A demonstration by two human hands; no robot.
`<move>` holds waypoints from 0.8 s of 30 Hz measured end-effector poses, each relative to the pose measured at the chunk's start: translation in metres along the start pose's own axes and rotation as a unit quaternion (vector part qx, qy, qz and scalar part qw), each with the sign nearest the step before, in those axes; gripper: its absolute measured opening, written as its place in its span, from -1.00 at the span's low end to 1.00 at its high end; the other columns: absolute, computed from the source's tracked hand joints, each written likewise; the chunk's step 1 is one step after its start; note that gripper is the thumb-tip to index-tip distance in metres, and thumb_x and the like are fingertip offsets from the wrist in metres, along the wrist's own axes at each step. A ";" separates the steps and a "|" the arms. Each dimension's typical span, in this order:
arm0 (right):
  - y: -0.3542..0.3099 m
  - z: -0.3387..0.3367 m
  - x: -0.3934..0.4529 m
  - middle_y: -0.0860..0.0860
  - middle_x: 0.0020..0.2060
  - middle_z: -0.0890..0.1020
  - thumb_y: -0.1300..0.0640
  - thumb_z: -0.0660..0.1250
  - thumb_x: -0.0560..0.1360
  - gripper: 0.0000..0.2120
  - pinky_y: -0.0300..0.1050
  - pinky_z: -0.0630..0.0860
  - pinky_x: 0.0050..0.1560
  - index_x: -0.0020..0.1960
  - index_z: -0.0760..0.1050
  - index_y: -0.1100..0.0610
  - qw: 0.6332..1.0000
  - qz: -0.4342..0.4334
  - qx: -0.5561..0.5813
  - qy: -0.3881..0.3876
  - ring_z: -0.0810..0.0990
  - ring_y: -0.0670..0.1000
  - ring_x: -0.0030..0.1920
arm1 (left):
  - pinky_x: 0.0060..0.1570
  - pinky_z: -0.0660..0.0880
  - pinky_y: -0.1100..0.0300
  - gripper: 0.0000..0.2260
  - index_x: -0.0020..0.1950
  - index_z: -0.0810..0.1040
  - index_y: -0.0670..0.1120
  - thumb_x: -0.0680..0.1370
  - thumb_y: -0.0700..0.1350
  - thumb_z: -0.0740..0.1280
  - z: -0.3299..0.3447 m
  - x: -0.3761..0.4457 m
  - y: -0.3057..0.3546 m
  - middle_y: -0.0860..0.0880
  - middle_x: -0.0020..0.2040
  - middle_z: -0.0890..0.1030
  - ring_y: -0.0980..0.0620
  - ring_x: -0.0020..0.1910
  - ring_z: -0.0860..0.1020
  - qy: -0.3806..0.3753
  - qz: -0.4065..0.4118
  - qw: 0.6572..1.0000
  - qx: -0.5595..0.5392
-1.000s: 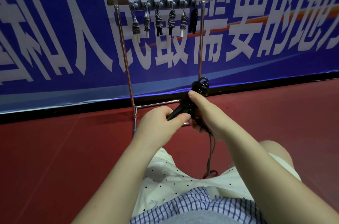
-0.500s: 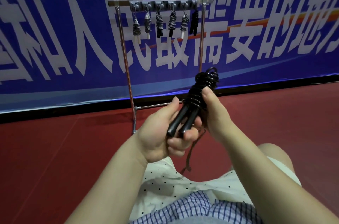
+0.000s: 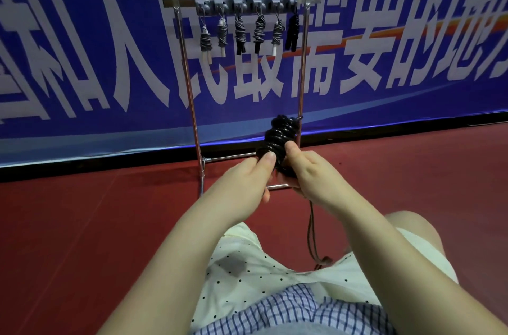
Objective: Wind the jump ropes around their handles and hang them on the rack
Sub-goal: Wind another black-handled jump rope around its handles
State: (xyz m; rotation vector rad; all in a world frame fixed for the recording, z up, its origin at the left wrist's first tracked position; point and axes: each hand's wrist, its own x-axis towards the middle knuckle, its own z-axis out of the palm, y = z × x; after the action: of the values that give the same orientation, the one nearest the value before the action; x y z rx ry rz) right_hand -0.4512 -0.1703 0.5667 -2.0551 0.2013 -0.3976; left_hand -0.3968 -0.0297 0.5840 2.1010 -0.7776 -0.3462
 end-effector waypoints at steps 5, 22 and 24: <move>-0.007 -0.001 -0.003 0.14 -0.38 0.31 -0.14 -0.10 0.64 -0.39 -0.12 0.19 -0.37 -0.19 0.45 0.31 0.998 0.009 0.057 -0.020 0.22 0.08 -0.35 | -0.10 0.39 0.09 -0.60 0.01 0.47 0.06 0.60 0.24 -0.07 -0.007 0.002 0.001 0.08 -0.26 0.56 0.07 -0.30 0.44 -0.009 -0.028 0.999 -0.023; -0.010 0.000 0.003 0.02 -0.51 0.32 -0.28 0.18 0.30 -0.58 -0.18 0.12 -0.45 -0.34 0.42 0.09 0.958 -0.036 0.279 0.059 0.22 -0.07 -0.51 | -0.39 0.28 0.26 -0.63 0.22 0.37 0.04 0.51 0.19 0.27 -0.012 -0.007 0.005 0.08 -0.31 0.52 0.16 -0.40 0.42 -0.072 -0.011 0.985 -0.158; -0.011 0.001 0.001 0.04 -0.47 0.36 -0.31 0.17 0.23 -0.53 -0.18 0.16 -0.44 -0.27 0.40 0.12 0.951 -0.054 0.297 0.060 0.26 -0.08 -0.49 | -0.46 0.26 0.32 -0.66 0.12 0.45 0.03 0.46 0.19 0.31 -0.011 -0.011 0.007 0.07 -0.31 0.55 0.15 -0.40 0.41 -0.143 0.006 0.972 -0.185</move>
State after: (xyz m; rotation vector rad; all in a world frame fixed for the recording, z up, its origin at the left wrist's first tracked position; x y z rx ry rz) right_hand -0.4496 -0.1644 0.5760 -1.4520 0.0315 -0.5737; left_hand -0.4024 -0.0194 0.5960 1.7147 -0.8181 -0.7411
